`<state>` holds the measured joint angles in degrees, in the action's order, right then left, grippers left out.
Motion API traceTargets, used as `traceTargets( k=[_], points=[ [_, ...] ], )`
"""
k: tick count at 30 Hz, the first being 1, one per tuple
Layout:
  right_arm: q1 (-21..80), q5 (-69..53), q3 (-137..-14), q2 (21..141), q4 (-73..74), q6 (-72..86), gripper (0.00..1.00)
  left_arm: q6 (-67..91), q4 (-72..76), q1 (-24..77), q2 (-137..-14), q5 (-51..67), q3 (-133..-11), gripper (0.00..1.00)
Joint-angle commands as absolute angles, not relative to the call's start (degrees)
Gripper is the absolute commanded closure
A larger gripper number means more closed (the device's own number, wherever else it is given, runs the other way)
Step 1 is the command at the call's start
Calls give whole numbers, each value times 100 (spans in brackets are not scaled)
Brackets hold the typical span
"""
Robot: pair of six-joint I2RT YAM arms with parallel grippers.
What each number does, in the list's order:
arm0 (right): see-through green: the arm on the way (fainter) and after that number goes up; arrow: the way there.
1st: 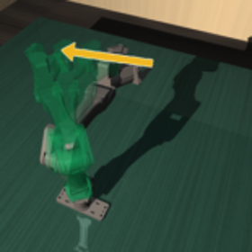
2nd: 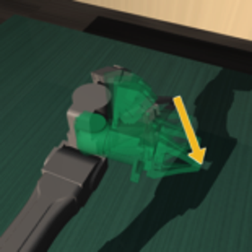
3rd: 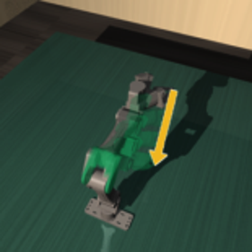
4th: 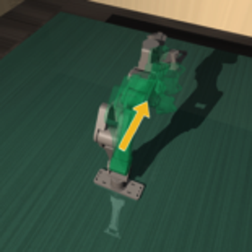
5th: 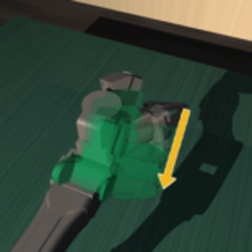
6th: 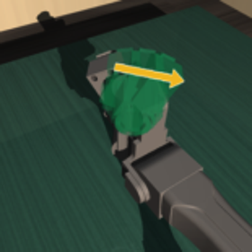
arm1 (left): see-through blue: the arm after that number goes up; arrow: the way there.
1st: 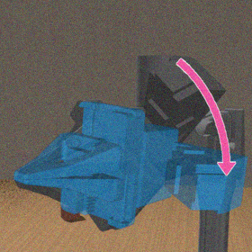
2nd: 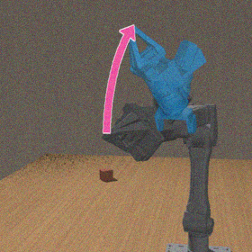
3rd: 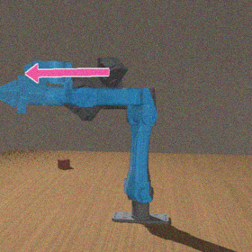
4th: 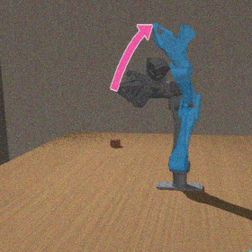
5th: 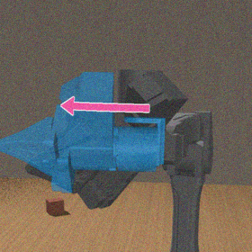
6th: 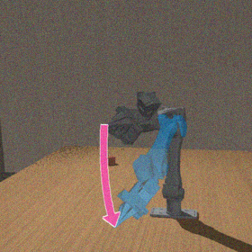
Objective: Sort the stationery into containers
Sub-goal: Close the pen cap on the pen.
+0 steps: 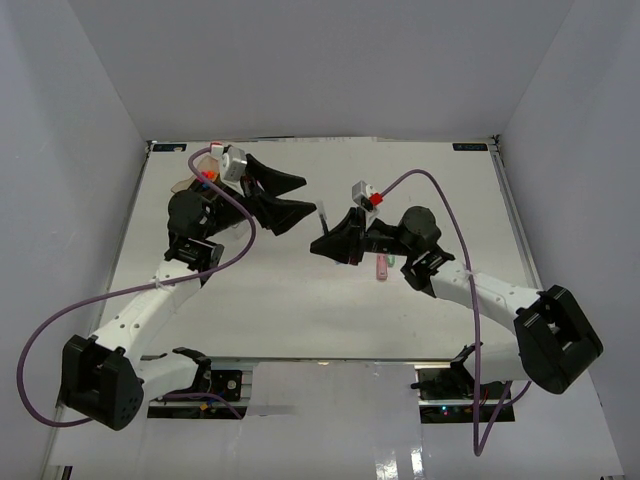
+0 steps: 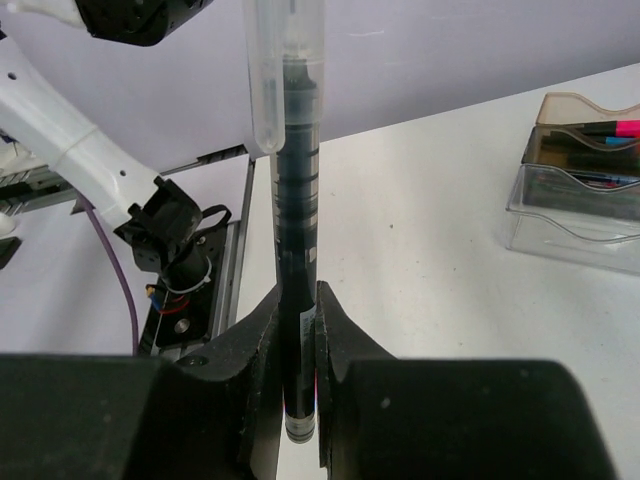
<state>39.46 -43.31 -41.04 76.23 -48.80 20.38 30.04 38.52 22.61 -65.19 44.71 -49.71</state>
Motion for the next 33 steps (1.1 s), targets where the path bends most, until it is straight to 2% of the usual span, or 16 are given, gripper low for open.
traceTargets(
  k=[1, 24, 28, 33],
  points=[
    [3955, -4684, -4385, 7453, -4764, 1907, 92, 3076, 3718, 2241, -6478, 5018, -5115, 15],
    [3955, -5098, -4913, 7884, -4790, 1977, 92, 3982, 4474, 2259, -6767, 4685, -5071, 24],
    [3955, -5124, -4922, 7936, -4808, 1978, 92, 3797, 4193, 2294, -6820, 4623, -5282, 27],
    [3955, -5194, -4975, 8051, -4851, 1995, 92, 3735, 3964, 2303, -6943, 4641, -5440, 35]
  ],
)
